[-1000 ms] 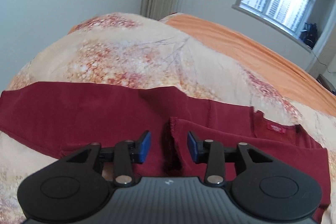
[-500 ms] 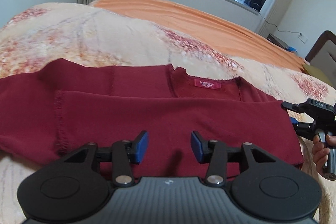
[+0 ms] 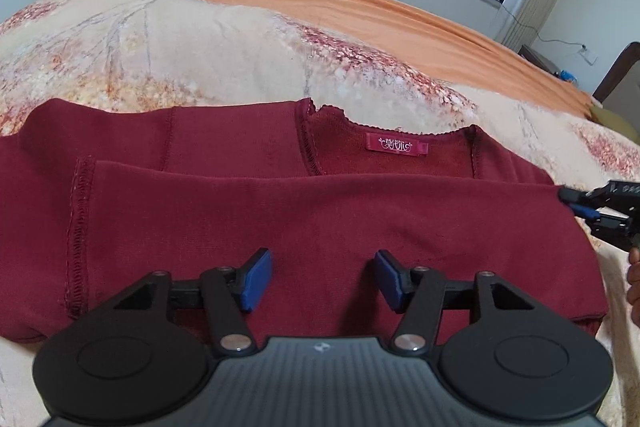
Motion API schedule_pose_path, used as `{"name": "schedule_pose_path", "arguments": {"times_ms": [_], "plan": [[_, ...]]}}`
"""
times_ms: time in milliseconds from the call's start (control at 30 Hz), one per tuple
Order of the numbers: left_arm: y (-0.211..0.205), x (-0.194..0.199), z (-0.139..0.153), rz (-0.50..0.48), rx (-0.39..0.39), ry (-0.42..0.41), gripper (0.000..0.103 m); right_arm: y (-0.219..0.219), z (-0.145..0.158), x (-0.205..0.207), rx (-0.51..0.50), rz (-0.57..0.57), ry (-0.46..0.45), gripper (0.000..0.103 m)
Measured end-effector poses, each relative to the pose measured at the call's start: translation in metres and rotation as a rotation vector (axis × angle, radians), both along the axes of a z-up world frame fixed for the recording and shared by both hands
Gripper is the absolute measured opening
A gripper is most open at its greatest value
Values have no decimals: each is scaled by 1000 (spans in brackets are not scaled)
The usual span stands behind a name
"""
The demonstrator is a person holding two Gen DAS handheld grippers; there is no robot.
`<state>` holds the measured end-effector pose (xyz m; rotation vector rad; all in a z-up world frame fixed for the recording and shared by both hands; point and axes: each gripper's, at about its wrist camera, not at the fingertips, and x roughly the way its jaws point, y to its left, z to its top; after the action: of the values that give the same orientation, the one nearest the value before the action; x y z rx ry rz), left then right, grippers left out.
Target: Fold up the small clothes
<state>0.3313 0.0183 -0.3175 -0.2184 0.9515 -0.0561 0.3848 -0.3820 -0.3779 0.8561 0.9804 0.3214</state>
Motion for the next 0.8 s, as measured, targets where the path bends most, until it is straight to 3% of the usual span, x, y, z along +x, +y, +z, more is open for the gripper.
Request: {"name": "schedule_pose_path", "arguments": {"times_ms": [33, 67, 300, 400, 433, 467, 533, 600, 700, 767, 800], "plan": [[0, 0, 3, -6, 1, -8, 62, -4, 6, -8, 23, -18, -10, 36], [0, -2, 5, -11, 1, -18, 62, -9, 12, -20, 36, -19, -29, 41], [10, -9, 5, 11, -5, -15, 62, 7, 20, -88, 31, 175, -24, 41], [10, -9, 7, 23, -16, -15, 63, 28, 18, -95, -38, 268, -11, 36], [9, -9, 7, 23, -16, -15, 64, 31, 17, -98, -69, 283, 5, 27], [8, -9, 7, 21, -14, -14, 65, 31, 15, -98, -66, 273, 23, 14], [6, -8, 7, 16, 1, -8, 66, 10, 14, -106, 9, 164, 63, 12], [6, -7, 3, 13, 20, 1, 66, 4, 14, -107, -3, 130, 87, 12], [9, -10, 1, 24, 26, -2, 66, 8, 21, -111, -39, 149, 92, 23], [14, -16, 10, 46, 14, -38, 66, 4, 36, -118, -36, 115, 47, 45], [18, -21, 15, 56, 11, -67, 66, 2, 46, -123, -50, 102, 14, 50]]}}
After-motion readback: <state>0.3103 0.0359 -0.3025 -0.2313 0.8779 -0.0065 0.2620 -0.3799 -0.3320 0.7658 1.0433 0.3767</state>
